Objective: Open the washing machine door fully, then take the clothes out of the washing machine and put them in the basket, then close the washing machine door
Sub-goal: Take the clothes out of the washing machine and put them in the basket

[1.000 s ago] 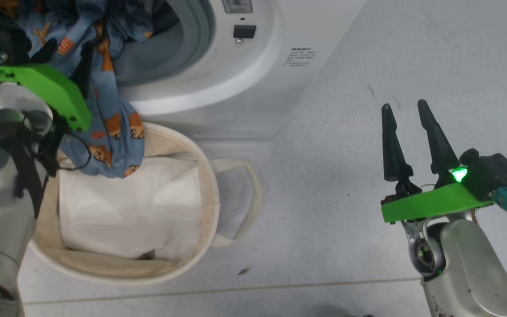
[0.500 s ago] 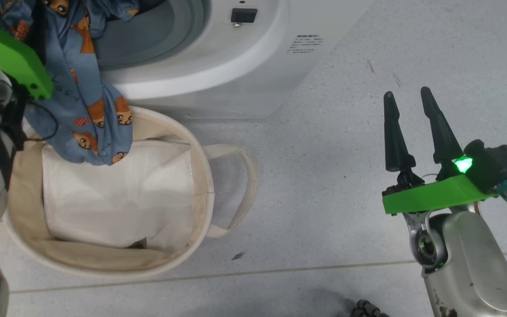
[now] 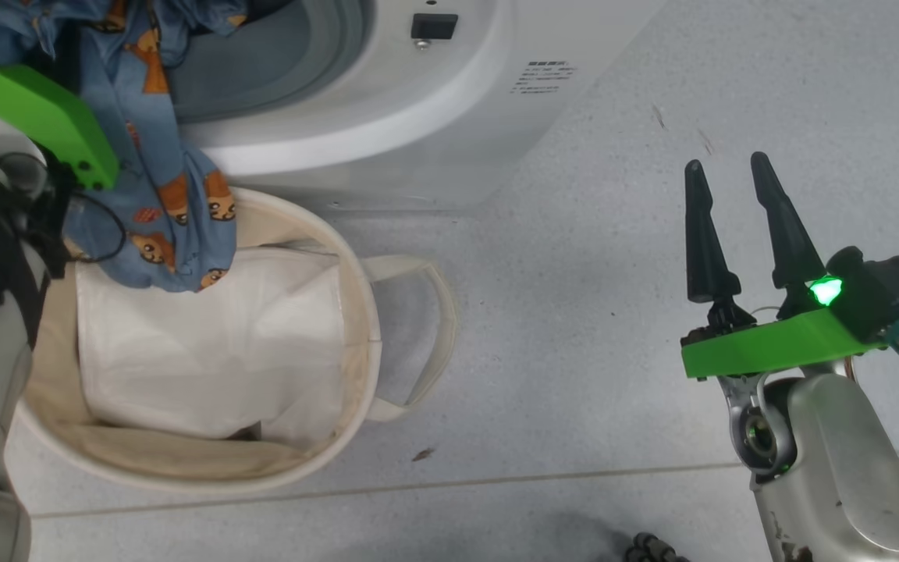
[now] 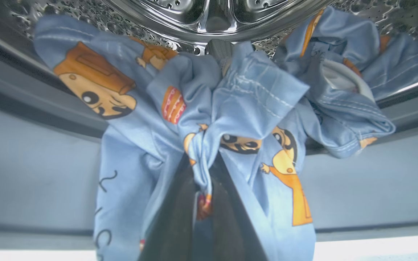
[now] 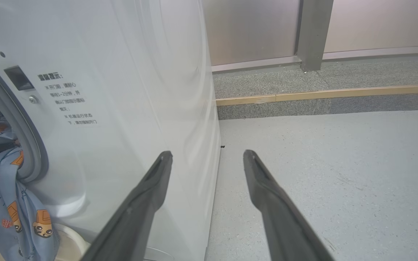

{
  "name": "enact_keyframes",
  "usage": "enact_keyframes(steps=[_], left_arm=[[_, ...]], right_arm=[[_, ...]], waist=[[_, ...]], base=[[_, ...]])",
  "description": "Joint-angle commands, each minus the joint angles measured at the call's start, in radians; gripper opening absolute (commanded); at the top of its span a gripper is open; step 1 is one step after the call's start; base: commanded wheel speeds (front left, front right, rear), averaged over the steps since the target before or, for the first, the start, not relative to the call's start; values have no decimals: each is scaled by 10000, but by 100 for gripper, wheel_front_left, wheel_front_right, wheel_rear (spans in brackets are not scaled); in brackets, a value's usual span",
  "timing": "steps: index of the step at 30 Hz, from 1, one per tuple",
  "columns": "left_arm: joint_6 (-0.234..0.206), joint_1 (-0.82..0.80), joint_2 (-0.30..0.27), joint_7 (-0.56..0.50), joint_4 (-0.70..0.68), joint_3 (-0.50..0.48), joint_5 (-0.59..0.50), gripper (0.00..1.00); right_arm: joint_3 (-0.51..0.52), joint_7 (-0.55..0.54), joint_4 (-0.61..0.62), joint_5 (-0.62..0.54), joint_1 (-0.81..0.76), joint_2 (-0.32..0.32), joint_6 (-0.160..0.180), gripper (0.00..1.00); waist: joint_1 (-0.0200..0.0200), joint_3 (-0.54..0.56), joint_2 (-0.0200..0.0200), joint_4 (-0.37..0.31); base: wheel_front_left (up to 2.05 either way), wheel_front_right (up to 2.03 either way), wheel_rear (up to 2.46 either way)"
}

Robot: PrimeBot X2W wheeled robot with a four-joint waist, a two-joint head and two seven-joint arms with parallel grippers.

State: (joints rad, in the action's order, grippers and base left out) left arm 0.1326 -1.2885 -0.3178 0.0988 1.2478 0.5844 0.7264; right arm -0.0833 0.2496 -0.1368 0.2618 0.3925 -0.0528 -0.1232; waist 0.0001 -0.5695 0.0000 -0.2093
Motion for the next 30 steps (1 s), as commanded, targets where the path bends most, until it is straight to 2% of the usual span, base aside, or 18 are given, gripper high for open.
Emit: enact_keyframes(steps=[1, 13, 30], left_arm=[[-20, -12, -502, 228, -279, 73, 15, 0], [-20, 1548, -61, 837, -825, 1163, 412, 0], [-19, 4898, 368, 1305, -2109, 1752, 1313, 0]], right_arm=[[-104, 122, 300, -91, -85, 26, -75, 100], [-142, 122, -163, -105, -367, 26, -75, 100], [-141, 122, -767, -115, -1162, 26, -75, 100]], waist=[[-1, 113, 0, 76], [-1, 1533, 0, 586], [-1, 3539, 0, 1268]], base=[[0, 0, 0], [0, 0, 0], [0, 0, 0]])
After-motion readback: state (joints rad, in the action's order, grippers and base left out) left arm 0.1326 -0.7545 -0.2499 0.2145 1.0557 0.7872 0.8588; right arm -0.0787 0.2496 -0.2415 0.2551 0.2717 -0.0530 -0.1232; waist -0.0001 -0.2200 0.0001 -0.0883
